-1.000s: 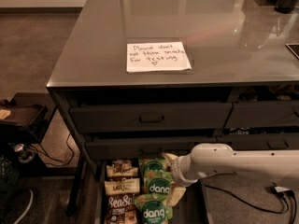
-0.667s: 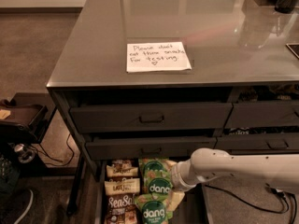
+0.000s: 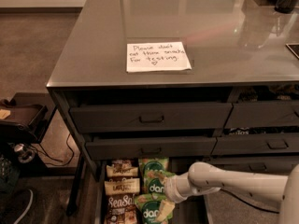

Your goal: Pick green rice chip bag from bottom drawer and place on counter

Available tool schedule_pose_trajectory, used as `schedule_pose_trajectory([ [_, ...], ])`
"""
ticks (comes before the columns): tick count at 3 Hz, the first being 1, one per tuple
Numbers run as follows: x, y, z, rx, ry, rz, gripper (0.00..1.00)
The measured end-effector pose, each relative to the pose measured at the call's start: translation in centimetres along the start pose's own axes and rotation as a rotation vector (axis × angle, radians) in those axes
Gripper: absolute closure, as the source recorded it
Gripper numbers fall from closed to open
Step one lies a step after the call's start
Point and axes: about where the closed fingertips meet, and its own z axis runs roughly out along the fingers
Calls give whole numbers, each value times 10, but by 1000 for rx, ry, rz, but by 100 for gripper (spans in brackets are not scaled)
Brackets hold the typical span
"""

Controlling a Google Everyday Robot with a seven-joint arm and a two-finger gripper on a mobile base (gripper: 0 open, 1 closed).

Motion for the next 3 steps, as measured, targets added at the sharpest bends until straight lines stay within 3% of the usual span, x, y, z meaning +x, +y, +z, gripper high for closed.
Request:
schedule_pose_trajectory([
  [1, 10, 17, 23, -35, -20, 33, 0],
  [3, 31, 18, 45, -70, -21, 73, 0],
])
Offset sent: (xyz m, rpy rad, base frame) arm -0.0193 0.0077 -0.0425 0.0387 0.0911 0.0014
